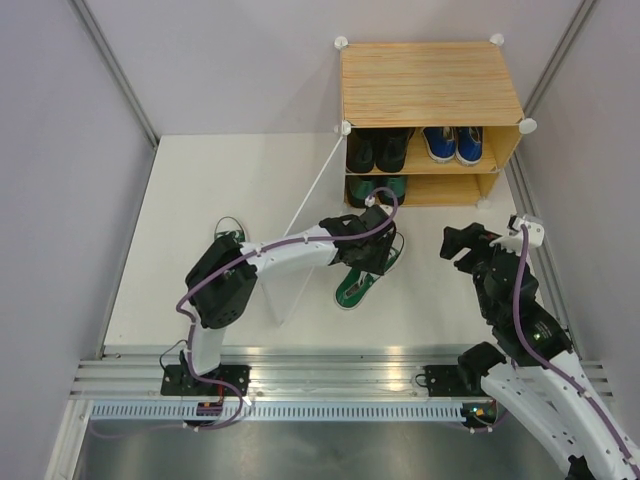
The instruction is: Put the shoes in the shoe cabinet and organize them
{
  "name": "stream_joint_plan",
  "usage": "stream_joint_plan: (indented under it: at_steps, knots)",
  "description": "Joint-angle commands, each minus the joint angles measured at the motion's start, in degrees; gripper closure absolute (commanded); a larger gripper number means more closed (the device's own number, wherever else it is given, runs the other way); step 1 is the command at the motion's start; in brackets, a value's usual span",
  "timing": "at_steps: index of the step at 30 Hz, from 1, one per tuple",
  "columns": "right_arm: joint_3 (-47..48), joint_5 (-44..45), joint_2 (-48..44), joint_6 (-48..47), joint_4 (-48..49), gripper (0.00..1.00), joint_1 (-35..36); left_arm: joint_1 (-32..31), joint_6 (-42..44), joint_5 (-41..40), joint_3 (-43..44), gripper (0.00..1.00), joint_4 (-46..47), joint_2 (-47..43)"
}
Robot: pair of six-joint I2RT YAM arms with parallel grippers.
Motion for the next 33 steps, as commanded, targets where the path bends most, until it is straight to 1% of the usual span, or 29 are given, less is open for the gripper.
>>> stream_joint_plan:
  at_steps: [1, 7, 9, 10, 11, 12, 13, 14, 16, 17, 18, 19, 20, 22, 23, 24, 25, 26, 30, 33]
  knots:
    - [-1.1, 0.1, 0.1, 1.6, 0.4, 0.21, -0.1, -0.3, 1.8, -0.9, 4.9, 0.43, -0.8, -6.0]
    - [-2.9, -2.9, 3.1, 3.8, 1.1, 0.18, -0.1, -0.3, 7.4, -0.9, 10.0, 0.36, -3.5, -16.0]
    - [-4.4, -6.8, 3.8, 5.1, 3.1, 0.19, 0.0, -0.3, 9.3, -3.0, 11.1, 0.32, -4.8, -19.8]
    - [-5.5, -8.9, 3.8, 5.3, 4.6, 0.2, -0.1, -0.4, 10.2, -4.2, 11.4, 0.29, -5.2, -21.2]
    - [-7.7, -10.8, 3.8, 5.6, 6.1, 0.2, 0.0, -0.3, 11.3, -6.8, 12.2, 0.22, -6.7, -22.4]
    - [-8.6, -12.9, 4.0, 6.2, 8.8, 0.2, -0.1, -0.3, 13.3, -8.4, 12.7, 0.2, -7.5, -23.6]
    - [-9.4, -18.2, 5.0, 6.4, 10.0, 0.2, -0.1, -0.3, 14.2, -10.1, 13.1, 0.18, -8.3, -26.3]
    - [-10.9, -20.3, 5.7, 6.8, 11.3, 0.21, -0.1, -0.3, 15.2, -13.6, 13.3, 0.16, -8.8, -27.8]
    - [-12.5, -26.7, 8.5, 8.1, 15.4, 0.21, 0.1, -0.3, 18.0, -17.1, 12.7, 0.16, -9.5, -33.1]
    - [-13.2, -28.7, 9.5, 8.4, 17.0, 0.21, 0.1, -0.3, 18.6, -20.7, 12.1, 0.16, -9.4, -35.3]
    - [-14.5, -29.7, 11.6, 8.8, 19.7, 0.21, 0.1, -0.3, 20.0, -22.7, 10.7, 0.15, -9.4, -37.1]
    - [-14.8, -30.2, 12.8, 9.6, 20.6, 0.2, 0.6, -0.3, 20.9, -24.4, 10.0, 0.15, -9.3, -40.7]
    - [-14.8, -30.6, 14.2, 9.8, 21.2, 0.2, 0.9, -0.2, 21.8, -27.6, 9.0, 0.14, -8.9, -42.5]
    - [-14.0, -30.7, 18.9, 9.7, 22.3, 0.18, 2.4, -0.2, 23.8, -31.2, 4.2, 0.14, -7.0, -46.3]
    - [-13.1, -30.3, 20.4, 9.6, 22.5, 0.18, 3.2, -0.2, 24.3, -34.5, 1.9, 0.12, -6.0, -50.0]
    - [-12.7, -30.1, 23.2, 9.7, 22.9, 0.17, 3.9, -0.3, 25.3, -36.0, -3.6, 0.11, -4.6, -52.2]
    - [-12.3, -29.9, 24.6, 9.7, 22.9, 0.17, 5.6, -0.3, 25.8, -37.2, -6.6, 0.1, -3.1, -54.1]
    - [-11.4, -28.4, 25.8, 9.8, 22.8, 0.17, 6.5, -0.2, 26.1, -39.3, -12.4, 0.07, -0.2, -57.7]
    - [-9.8, -25.5, 32.1, 10.6, 22.9, 0.17, 9.4, -0.2, 27.1, -43.1, -23.9, 0.04, 5.5, -64.2]
    - [-8.4, -24.4, 36.3, 11.3, 24.4, 0.17, 10.6, -0.2, 27.6, -46.1, -28.4, 0.04, 6.8, -66.6]
